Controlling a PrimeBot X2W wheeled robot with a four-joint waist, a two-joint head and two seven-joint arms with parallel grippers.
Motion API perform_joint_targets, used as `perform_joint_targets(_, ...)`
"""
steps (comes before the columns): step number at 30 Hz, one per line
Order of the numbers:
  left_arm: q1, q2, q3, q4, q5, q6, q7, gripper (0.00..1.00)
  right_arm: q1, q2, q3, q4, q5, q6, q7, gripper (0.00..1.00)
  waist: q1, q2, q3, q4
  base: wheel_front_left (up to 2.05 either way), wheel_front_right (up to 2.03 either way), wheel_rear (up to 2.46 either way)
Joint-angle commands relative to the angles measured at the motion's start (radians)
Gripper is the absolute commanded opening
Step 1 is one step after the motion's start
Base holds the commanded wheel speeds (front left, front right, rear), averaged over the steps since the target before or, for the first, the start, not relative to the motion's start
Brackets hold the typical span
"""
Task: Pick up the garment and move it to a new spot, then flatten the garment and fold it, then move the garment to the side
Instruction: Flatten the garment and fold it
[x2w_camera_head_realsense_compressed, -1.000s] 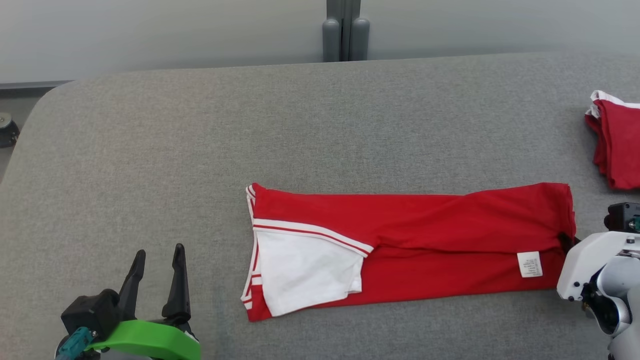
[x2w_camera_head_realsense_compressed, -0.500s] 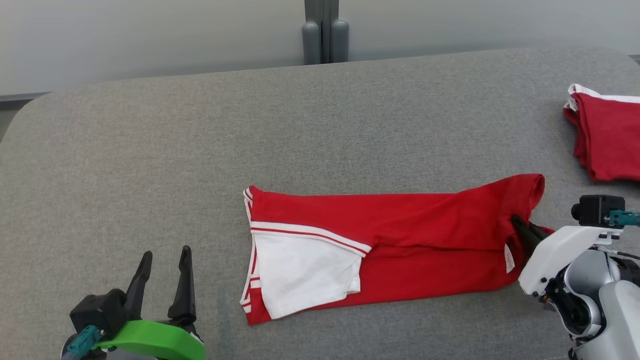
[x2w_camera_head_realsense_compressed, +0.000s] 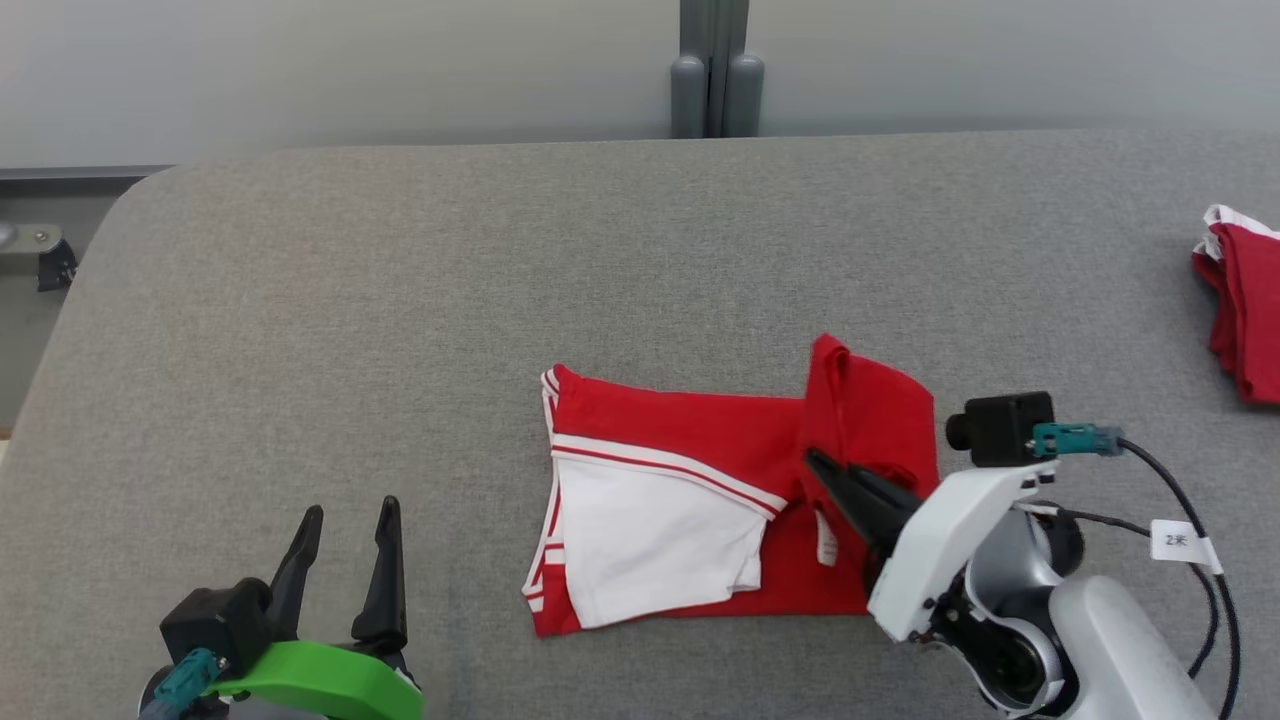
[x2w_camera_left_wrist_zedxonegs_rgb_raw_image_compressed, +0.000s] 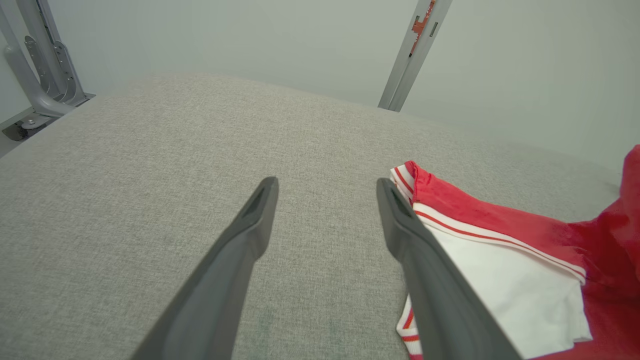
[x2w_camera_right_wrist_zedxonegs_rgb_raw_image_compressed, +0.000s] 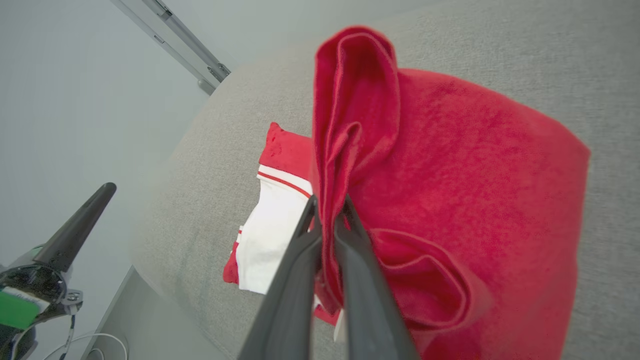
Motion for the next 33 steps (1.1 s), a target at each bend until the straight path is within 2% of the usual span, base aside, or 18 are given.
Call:
perform_joint_targets(1, -0.015, -0.003, -0.002, 0.004, 0.003, -0.003, 0.0, 1.0, -0.018, 0.013, 0.023, 0.006, 0.012, 0.0, -0.001, 0.0, 0.0, 0.0, -0.008, 0.029, 0.0, 0.0, 0.0)
perform_joint_targets(9, -0.019, -0.008, -0.01, 0.009, 0.003, -0.006, 0.002, 1.0, -0.102, 0.07, 0.163, 0.141, 0.05, 0.0, -0.051, 0.0, 0.0, 0.0, -0.014, 0.091, 0.0, 0.0, 0.0)
perform_joint_targets(24, -0.037, -0.031, -0.024, 0.036, 0.003, -0.021, -0.003, 1.0, -0.303, 0.081, 0.317, 0.496, 0.136, 0.0, -0.213, 0.0, 0.0, 0.0, -0.01, 0.152, 0.0, 0.0, 0.0)
perform_joint_targets(25, -0.038, -0.032, -0.023, 0.038, 0.003, -0.022, -0.004, 1.0, -0.315, 0.081, 0.329, 0.516, 0.146, 0.0, -0.225, 0.04, 0.0, 0.0, -0.009, 0.154, 0.0, 0.0, 0.0)
perform_joint_targets(27, -0.038, -0.033, -0.023, 0.041, 0.003, -0.021, -0.005, 1.0, -0.336, 0.081, 0.354, 0.546, 0.163, 0.0, -0.247, 0.41, 0.0, 0.0, -0.009, 0.156, 0.0, 0.0, 0.0)
perform_joint_targets(28, -0.039, -0.034, -0.022, 0.043, 0.003, -0.023, -0.006, 1.0, -0.347, 0.081, 0.366, 0.559, 0.174, 0.0, -0.26, 1.0, 0.0, 0.0, -0.009, 0.157, 0.0, 0.0, 0.0)
perform_joint_targets(33, -0.039, -0.036, -0.02, 0.048, 0.002, -0.024, -0.006, 1.0, -0.387, 0.081, 0.427, 0.603, 0.201, 0.0, -0.308, 1.0, 0.0, 0.0, -0.01, 0.152, 0.0, 0.0, 0.0)
